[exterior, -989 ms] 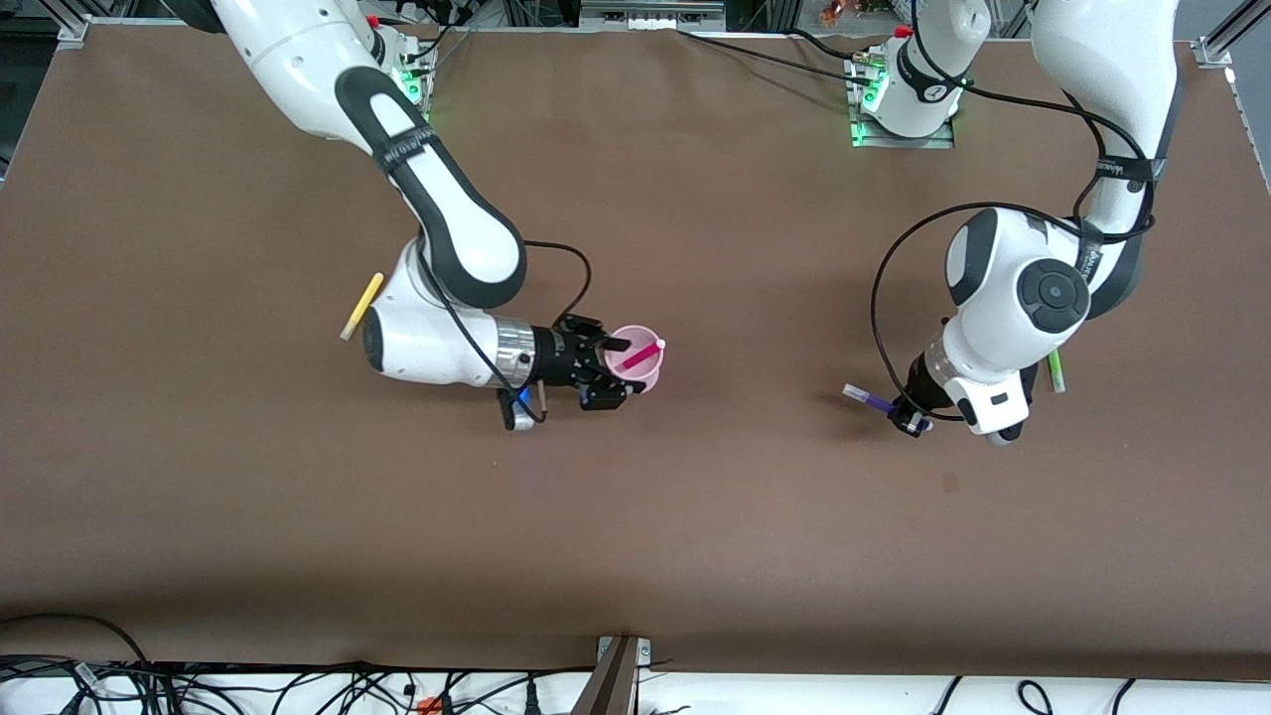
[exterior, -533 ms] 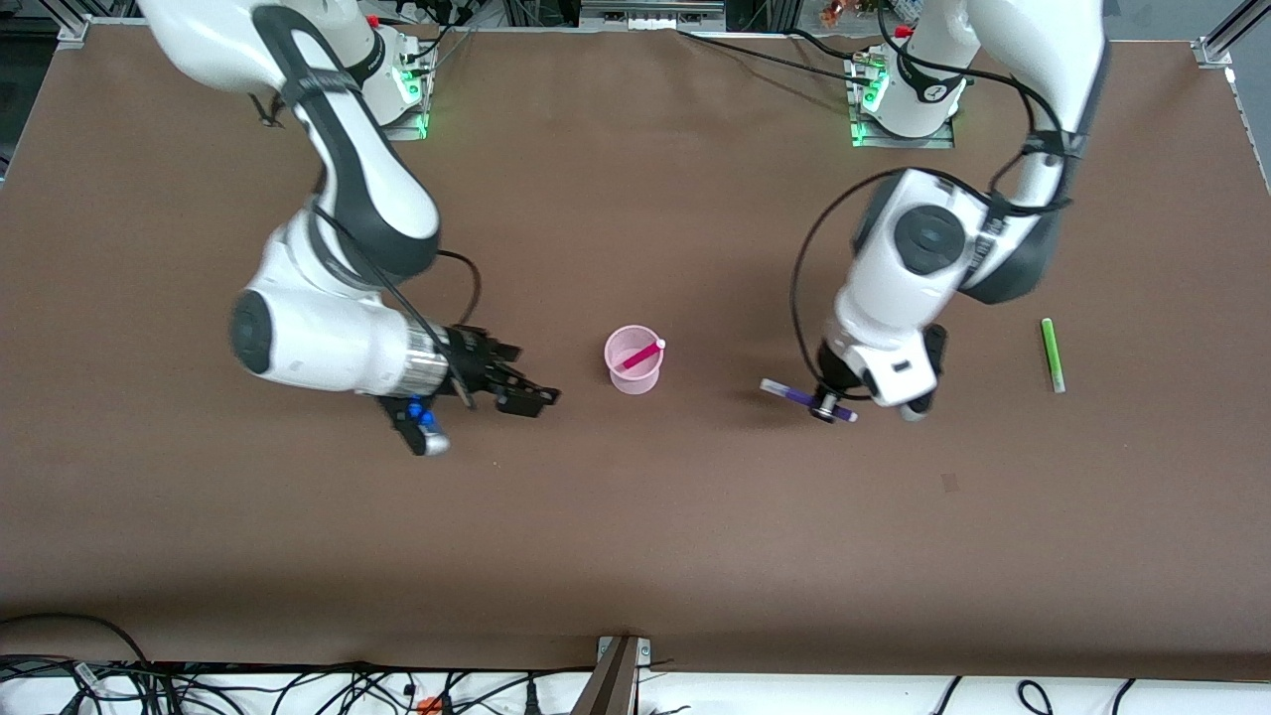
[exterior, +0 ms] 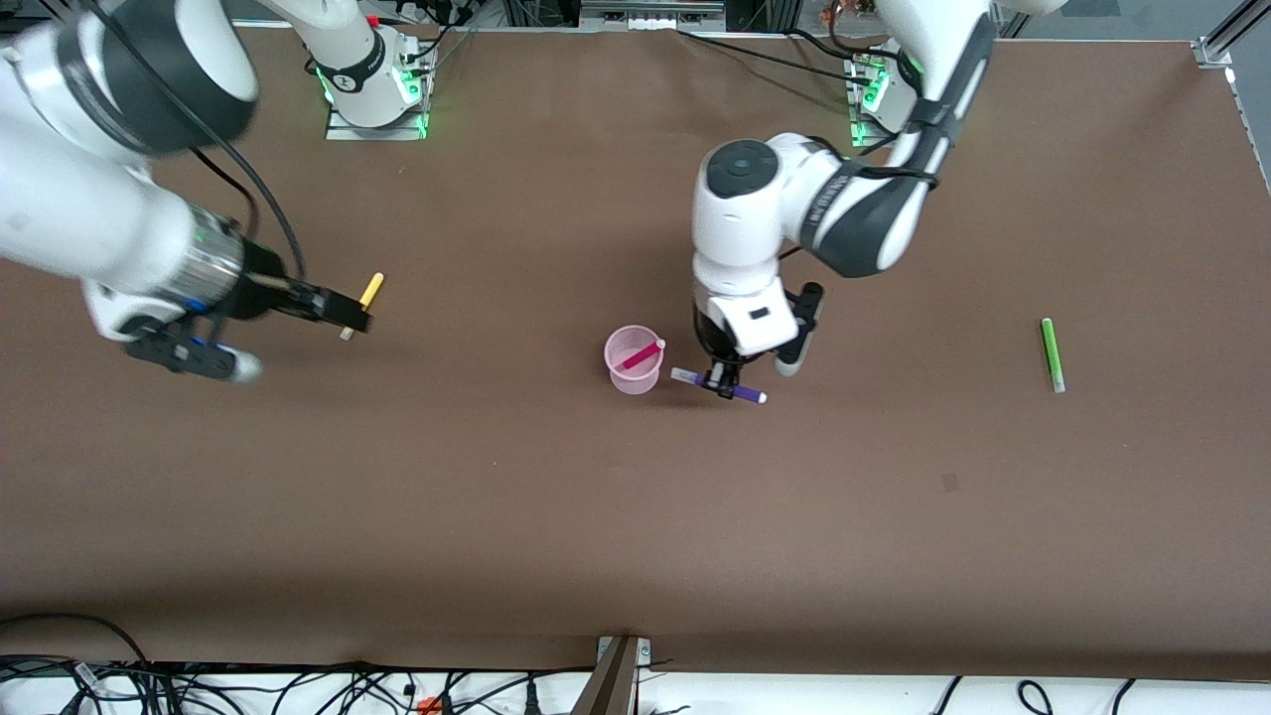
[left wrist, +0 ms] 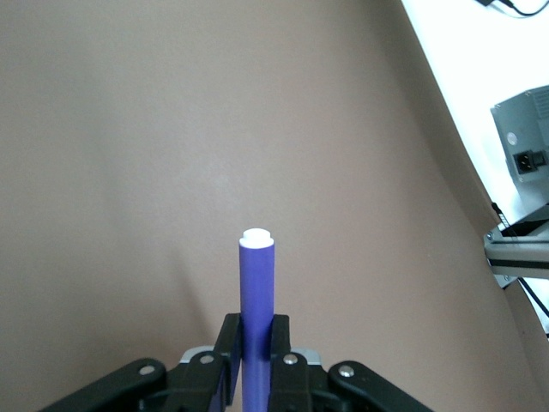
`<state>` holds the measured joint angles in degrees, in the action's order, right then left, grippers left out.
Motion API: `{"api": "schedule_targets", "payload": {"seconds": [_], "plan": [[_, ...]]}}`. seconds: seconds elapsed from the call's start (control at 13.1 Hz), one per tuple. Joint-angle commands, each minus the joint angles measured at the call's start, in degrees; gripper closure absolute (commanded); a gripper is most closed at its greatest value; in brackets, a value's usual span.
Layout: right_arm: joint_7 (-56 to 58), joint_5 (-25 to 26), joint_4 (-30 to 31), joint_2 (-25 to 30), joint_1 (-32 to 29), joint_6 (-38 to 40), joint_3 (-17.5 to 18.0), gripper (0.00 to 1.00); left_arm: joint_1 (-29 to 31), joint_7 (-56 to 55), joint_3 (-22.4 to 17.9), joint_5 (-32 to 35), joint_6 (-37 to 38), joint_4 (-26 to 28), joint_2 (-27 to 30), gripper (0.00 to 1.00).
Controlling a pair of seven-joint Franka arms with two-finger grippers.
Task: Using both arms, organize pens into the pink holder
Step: 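Withdraw the right gripper while the left gripper carries the blue marker to the cup, then lower the blue marker into the pink cup with the left gripper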
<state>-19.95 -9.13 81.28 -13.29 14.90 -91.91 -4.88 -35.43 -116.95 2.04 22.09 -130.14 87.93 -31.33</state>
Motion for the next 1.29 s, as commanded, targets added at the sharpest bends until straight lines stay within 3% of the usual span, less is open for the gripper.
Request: {"api": "schedule_targets", "payload": {"seconds": [0.0, 0.15, 0.53, 1.22], "plan": [[8.2, 4.5, 5.8, 7.0, 0.3, 0.8, -2.8, 0.0, -4.3, -3.3, -1.7, 6.7, 2.1, -4.8, -4.3, 1.0], [10.4, 5.4, 5.7, 7.8, 0.3, 1.8, -4.4, 0.0, -6.3, -3.6, -2.0, 9.5, 2.1, -4.8, -5.2, 1.0], [9.8, 7.3, 3.8, 4.9, 0.5, 1.0, -4.6, 0.0, -10.1, -6.0, -2.3, 16.7, 4.4, -6.0, -8.1, 1.0], [9.4, 7.2, 3.6, 4.8, 0.9, -2.0, -4.3, 0.0, -16.6, -8.0, -7.5, 17.9, 8.0, -9.7, -13.0, 1.0]]}}
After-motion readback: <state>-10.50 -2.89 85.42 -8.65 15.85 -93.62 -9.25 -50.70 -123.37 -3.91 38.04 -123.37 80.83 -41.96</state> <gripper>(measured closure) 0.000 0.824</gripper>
